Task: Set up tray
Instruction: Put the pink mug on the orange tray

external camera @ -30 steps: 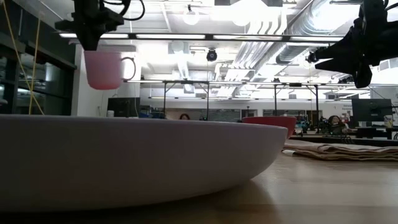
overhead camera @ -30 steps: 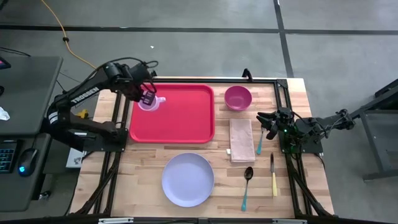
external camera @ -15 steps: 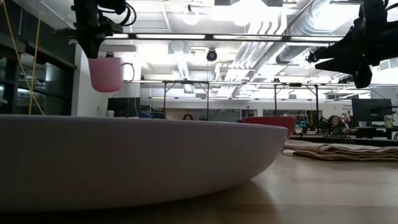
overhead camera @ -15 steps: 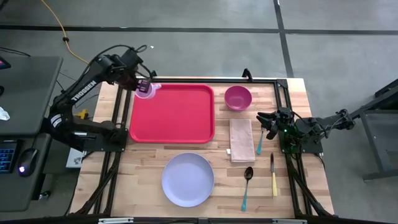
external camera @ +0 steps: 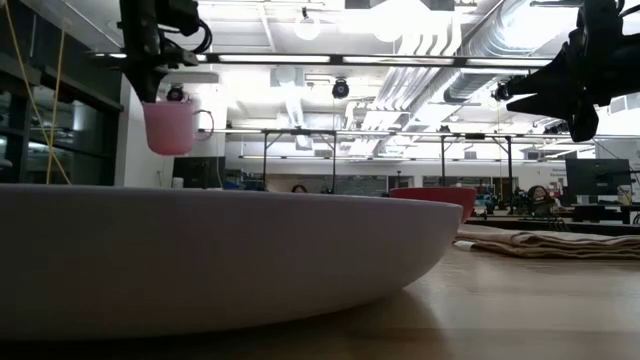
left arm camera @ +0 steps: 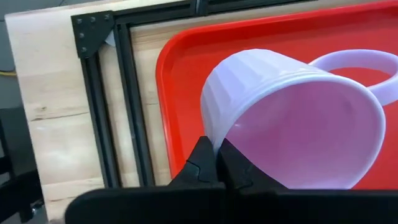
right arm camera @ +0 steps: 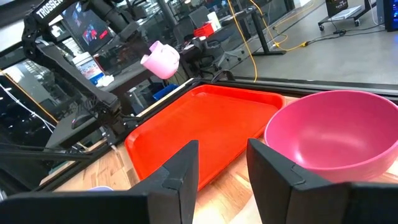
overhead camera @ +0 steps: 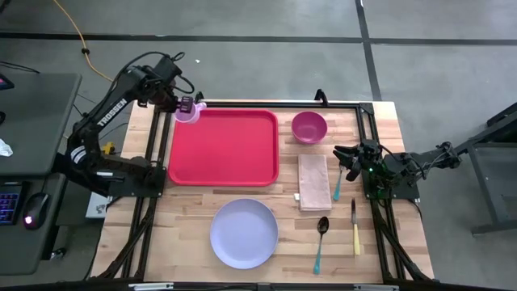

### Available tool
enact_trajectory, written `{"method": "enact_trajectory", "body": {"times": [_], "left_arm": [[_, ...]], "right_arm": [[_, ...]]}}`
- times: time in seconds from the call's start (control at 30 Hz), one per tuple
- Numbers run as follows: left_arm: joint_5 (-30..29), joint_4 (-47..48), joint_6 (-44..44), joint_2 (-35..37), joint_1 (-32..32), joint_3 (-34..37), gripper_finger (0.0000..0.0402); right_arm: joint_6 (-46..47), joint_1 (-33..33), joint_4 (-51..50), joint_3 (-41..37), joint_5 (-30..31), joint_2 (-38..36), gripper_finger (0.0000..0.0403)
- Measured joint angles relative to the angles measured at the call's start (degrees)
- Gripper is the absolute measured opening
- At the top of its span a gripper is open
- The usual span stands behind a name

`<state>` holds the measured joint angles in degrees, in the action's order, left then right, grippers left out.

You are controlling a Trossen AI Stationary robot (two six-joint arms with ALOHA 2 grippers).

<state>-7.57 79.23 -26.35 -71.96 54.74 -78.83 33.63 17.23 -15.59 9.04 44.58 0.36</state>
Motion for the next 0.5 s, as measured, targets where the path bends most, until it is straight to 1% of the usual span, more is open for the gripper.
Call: {"method": "enact_trajectory", "body": {"times": [0.2,0.3,0.4,0.5], "left_arm": [[-0.15,-1.23,-4.07,-1.32,0.00,0.00,0.0012],[-0.26,-3.66,-5.82,-2.54,0.01,0.00,0.0012],[-0.84,-5.02,-7.62,-5.08,0.53,0.00,0.0012],[-0.71,-4.79,-7.80,-8.11,2.36,0.00,0.0012]], "right_arm": [[0.01,-0.01,0.00,-0.02,0.00,0.01,0.0113],[0.02,-0.01,0.00,-0.01,0.00,0.00,0.0113],[0.00,0.00,0.00,-0.02,0.00,0.00,0.0113],[0.01,-0.01,0.00,-0.02,-0.07,0.01,0.0113]]}}
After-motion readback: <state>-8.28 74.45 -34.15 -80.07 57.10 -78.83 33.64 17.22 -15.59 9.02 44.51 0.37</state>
